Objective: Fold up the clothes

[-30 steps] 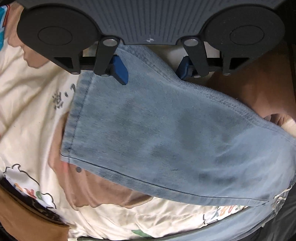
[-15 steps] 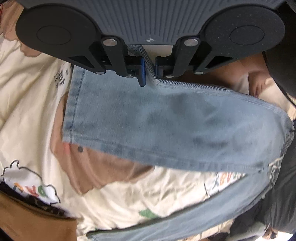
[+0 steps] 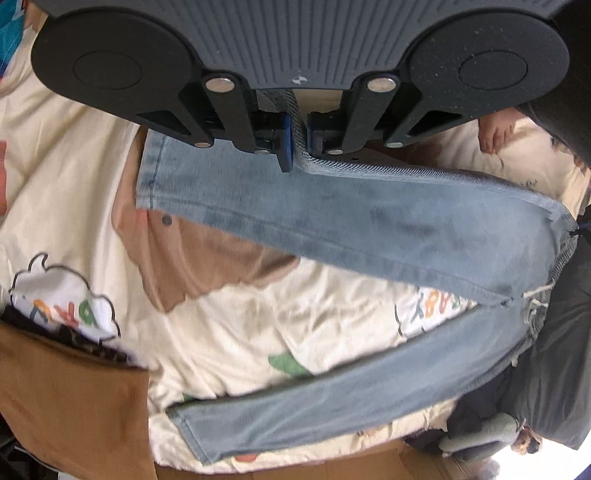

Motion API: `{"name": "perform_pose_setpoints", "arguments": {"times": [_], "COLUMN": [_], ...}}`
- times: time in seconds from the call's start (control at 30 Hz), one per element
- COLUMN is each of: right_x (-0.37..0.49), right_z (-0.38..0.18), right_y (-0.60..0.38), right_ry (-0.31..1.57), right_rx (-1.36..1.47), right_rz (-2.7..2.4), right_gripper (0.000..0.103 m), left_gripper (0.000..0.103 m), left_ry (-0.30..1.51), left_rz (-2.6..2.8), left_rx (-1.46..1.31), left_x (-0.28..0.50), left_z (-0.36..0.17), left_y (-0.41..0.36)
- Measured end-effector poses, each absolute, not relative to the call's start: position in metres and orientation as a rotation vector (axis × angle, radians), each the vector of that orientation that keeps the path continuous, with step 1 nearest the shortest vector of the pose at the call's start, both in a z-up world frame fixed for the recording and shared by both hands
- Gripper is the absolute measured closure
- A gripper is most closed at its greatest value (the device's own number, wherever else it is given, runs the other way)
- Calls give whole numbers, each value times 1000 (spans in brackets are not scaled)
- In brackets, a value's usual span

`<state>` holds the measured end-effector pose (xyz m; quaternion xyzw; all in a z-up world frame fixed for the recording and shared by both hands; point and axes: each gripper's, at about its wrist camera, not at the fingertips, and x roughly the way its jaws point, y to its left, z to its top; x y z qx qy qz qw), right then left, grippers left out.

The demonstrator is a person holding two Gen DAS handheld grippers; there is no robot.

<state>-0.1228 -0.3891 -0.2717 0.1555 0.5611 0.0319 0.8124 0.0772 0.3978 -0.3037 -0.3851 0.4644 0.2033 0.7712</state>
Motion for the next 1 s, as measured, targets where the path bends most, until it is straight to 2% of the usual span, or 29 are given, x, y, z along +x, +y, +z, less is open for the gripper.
{"name": "perform_pose_setpoints", "arguments": {"times": [0.33, 0.67, 1.0], "right_x": [-81, -48, -9], "right_z": [-235, -210, -162], "right_y": [-412, -432, -438], "right_ry": [1059, 965, 851], "right_rx": [311, 287, 222], "right_rz": [98, 123, 112], "right_gripper": [100, 101, 101], "left_gripper": [93, 98, 99], "left_ry": [935, 901, 857], "left_rz": [353, 312, 252], "left_rx": [-787, -730, -715], "left_x": [125, 174, 222], "left_z": [-245, -203, -169], "left_y": [371, 338, 316]}}
